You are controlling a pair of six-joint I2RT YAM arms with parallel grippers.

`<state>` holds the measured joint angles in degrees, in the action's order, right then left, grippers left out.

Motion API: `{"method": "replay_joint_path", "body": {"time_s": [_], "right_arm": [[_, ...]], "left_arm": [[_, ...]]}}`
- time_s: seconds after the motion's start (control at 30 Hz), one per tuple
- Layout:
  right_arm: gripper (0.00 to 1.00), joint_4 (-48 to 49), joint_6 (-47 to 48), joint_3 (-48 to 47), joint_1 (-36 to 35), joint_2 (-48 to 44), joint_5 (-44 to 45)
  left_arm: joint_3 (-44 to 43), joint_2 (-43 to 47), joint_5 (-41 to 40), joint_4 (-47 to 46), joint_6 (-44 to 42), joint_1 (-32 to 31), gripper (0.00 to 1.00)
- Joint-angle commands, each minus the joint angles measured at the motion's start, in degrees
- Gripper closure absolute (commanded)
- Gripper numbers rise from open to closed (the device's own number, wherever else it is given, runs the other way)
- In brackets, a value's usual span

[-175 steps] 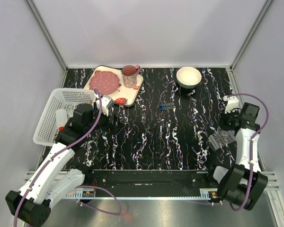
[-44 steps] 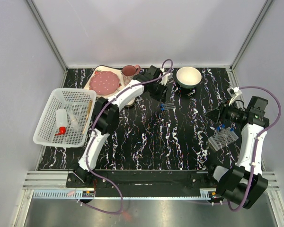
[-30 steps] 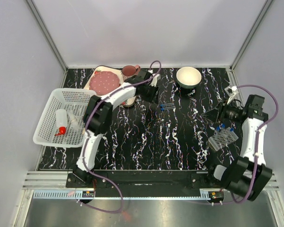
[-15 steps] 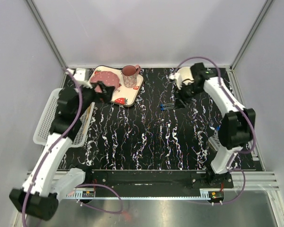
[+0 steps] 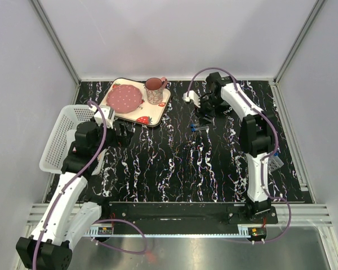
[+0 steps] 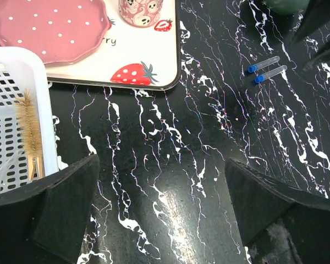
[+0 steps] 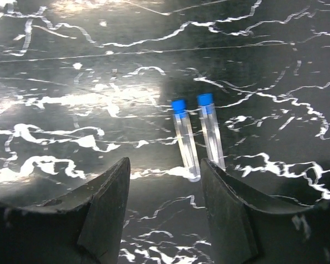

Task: Organize the chemistry lab equipment

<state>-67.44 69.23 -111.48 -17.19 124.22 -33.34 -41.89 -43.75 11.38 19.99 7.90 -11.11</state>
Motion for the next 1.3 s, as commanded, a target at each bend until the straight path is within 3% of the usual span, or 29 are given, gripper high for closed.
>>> {"method": "replay_joint_path", "body": {"time_s": [0.0, 0.33, 1.07, 1.27], "right_arm": [[0.42, 1.3, -0.4, -9.3, 0.1, 5.8, 3.2], [0.54, 4.4, -1.9, -12.5, 0.1, 13.0, 7.3], [0.61, 3.6, -1.9, -13.9, 0.1, 17.3, 9.2], [0.75, 5.1, -3.4, -15.0, 0.1, 18.7, 10.8]], "left_arm": [[-2.0, -0.6, 2.8, -1.1, -2.3, 0.2, 0.01], [-2.3, -2.1, 2.7, 0.0, -3.4, 0.2, 0.01], [-2.4, -3.0, 3.5, -0.1, -3.8, 0.2, 0.01], [-2.5, -3.3, 3.6, -0.1, -3.8, 0.2, 0.01]]}}
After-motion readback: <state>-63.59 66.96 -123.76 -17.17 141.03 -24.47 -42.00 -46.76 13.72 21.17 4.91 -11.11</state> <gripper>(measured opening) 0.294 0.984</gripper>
